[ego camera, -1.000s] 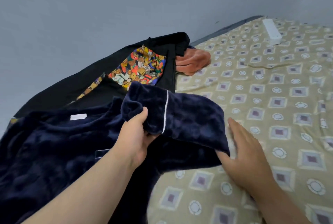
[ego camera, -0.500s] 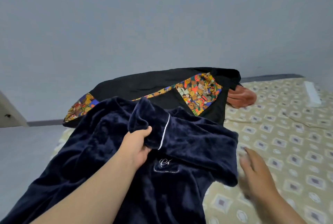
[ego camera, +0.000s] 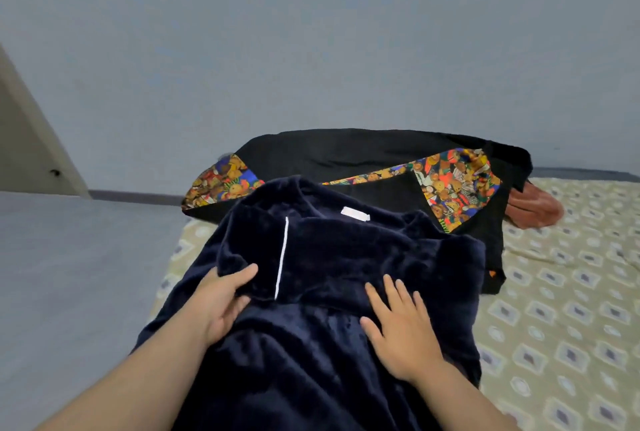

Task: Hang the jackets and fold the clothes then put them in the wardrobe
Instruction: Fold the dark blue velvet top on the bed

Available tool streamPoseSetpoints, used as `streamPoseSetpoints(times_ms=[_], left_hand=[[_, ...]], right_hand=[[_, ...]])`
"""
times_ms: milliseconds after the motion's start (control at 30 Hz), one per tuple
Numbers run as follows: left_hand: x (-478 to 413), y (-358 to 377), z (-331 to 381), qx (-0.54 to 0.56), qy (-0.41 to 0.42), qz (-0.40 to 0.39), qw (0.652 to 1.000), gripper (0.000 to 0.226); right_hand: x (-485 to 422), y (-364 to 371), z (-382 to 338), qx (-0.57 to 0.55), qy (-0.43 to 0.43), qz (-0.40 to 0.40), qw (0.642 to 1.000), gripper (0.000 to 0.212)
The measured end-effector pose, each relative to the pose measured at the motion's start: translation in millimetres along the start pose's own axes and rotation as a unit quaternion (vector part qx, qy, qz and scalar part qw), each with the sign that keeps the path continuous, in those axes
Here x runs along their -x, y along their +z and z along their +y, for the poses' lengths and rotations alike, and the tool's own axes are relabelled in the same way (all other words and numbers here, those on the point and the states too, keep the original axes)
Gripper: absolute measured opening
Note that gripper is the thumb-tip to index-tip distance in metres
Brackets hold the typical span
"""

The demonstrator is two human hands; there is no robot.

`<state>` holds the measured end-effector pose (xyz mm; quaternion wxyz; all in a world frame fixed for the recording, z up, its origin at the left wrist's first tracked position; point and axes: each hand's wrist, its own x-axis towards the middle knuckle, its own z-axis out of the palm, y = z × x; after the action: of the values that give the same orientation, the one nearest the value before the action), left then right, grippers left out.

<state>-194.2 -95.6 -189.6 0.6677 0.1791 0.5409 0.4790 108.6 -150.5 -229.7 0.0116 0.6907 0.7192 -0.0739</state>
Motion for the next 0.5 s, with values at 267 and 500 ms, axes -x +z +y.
streamPoseSetpoints(times_ms=[267, 500], left_hand=[[5.7, -102.3, 9.1, -0.396, 0.117, 0.296, 0.861, 0.040], [44.5, -167.0, 9.2, -0.536, -0.027, 0.080, 0.840, 0.063]], right_hand=[[-8.8, -25.2, -54.3, -0.153, 0.082, 0.042, 0.984, 0.053], [4.8, -28.1, -176.7, -0.217, -0.083, 0.054, 0.971, 0.044]])
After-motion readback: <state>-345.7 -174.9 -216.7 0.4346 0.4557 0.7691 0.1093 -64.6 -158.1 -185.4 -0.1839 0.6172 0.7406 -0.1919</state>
